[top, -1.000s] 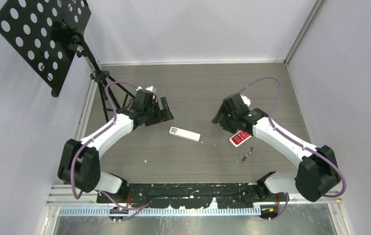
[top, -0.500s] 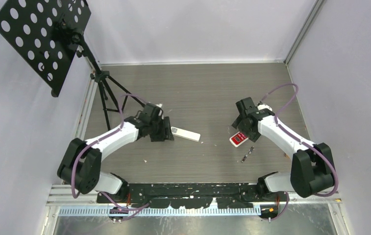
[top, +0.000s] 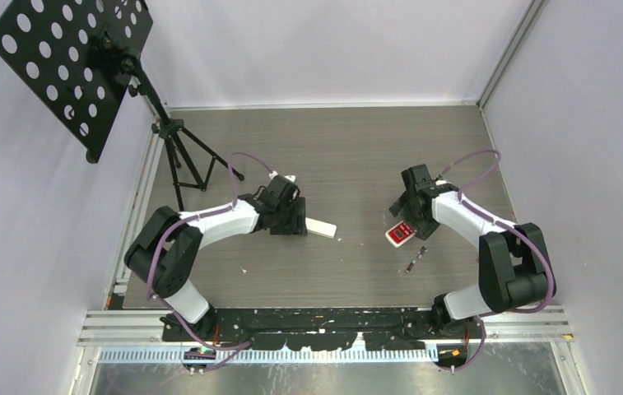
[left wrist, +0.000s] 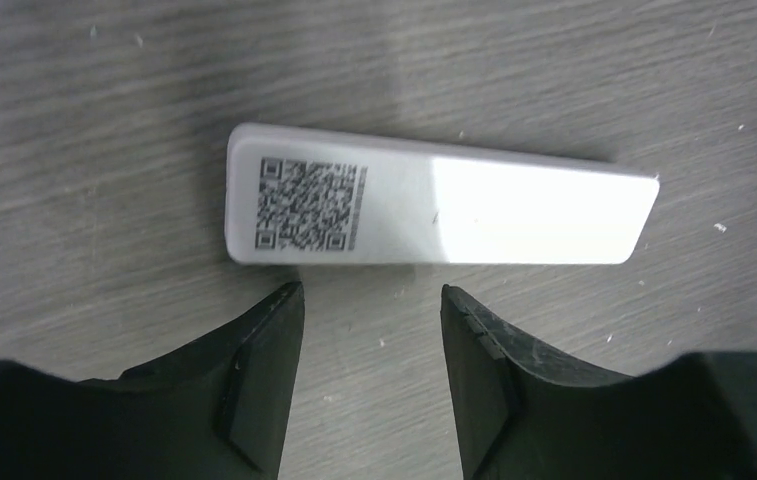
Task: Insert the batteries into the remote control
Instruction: Move the remote control to the center of the board.
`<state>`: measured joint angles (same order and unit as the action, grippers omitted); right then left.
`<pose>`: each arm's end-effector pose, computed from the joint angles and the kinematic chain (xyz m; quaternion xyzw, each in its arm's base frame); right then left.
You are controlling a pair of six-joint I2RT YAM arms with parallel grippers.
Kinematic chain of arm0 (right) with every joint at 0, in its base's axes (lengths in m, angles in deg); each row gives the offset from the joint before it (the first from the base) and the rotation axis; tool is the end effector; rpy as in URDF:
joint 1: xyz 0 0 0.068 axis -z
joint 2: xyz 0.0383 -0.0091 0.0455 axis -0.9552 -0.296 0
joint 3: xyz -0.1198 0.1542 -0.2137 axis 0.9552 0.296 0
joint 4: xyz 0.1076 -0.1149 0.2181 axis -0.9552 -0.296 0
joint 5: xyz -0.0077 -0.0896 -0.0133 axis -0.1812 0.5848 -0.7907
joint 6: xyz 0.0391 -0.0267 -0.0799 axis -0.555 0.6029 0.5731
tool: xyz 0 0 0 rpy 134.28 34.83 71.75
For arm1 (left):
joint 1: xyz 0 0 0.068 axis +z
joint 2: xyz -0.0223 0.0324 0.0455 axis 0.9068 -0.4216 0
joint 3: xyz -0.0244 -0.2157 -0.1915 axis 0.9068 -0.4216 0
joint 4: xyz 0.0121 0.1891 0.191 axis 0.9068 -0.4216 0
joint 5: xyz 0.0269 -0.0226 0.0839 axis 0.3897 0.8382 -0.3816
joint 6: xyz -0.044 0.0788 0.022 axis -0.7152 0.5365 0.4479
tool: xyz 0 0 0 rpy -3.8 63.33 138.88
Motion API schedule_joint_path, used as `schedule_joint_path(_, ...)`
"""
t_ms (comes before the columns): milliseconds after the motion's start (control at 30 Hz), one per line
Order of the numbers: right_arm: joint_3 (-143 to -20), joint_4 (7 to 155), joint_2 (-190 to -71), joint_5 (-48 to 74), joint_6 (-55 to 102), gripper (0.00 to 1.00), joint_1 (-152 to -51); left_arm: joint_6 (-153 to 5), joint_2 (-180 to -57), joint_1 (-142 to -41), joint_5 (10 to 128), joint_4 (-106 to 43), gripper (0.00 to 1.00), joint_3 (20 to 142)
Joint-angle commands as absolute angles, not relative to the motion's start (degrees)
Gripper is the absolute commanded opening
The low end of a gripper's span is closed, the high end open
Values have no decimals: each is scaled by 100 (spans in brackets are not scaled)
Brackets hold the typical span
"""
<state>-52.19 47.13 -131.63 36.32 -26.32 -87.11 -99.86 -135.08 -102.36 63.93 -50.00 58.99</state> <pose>0.2718 0.0461 0.1476 0.3763 0.9005 -0.0097 0.2179 0.2683 -0.2099 0.1346 0.0091 0.9622 -0.1833 0.2013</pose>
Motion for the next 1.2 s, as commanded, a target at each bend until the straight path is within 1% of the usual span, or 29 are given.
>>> schedule_joint_path(0, -5114, 5054, -13301, 3511, -2701, 81, -8643, -9794, -13872, -10260, 5911, -4677, 56, 6001)
schedule_joint_path(233, -5075, 5238, -13575, 3402, -2729, 81, -8598, -10072, -14321, -10270, 6240, -4333, 61, 6370)
schedule_joint_path(367, -5005, 5425, -13713, 3254, -2813, 79, -8597, -10297, -14732, -10273, 6018, -4273, 61, 6698)
schedule_joint_path(600, -4932, 5732, -13868, 3055, -2853, 60, -8596, -10255, -15175, -10269, 5771, -3859, 61, 7131)
schedule_joint_path(733, -4993, 5803, -13972, 2976, -2830, 55, -8597, -10132, -15548, -10271, 5768, -3646, 61, 7517)
schedule_joint_path(833, -5047, 5804, -13986, 2929, -2784, 47, -8592, -10062, -15723, -10275, 5814, -3654, 60, 7733)
schedule_joint_path(967, -5046, 5891, -13848, 2797, -2734, 35, -8597, -9975, -15470, -10274, 5843, -3661, 60, 7478)
schedule_joint_path(1067, -4975, 6050, -13631, 2476, -2733, 32, -8592, -9924, -15029, -10271, 5952, -3788, 62, 7180)
schedule_joint_path(1167, -4906, 6192, -13303, 2037, -2809, 31, -8597, -9913, -14548, -10273, 6279, -3873, 67, 6862)
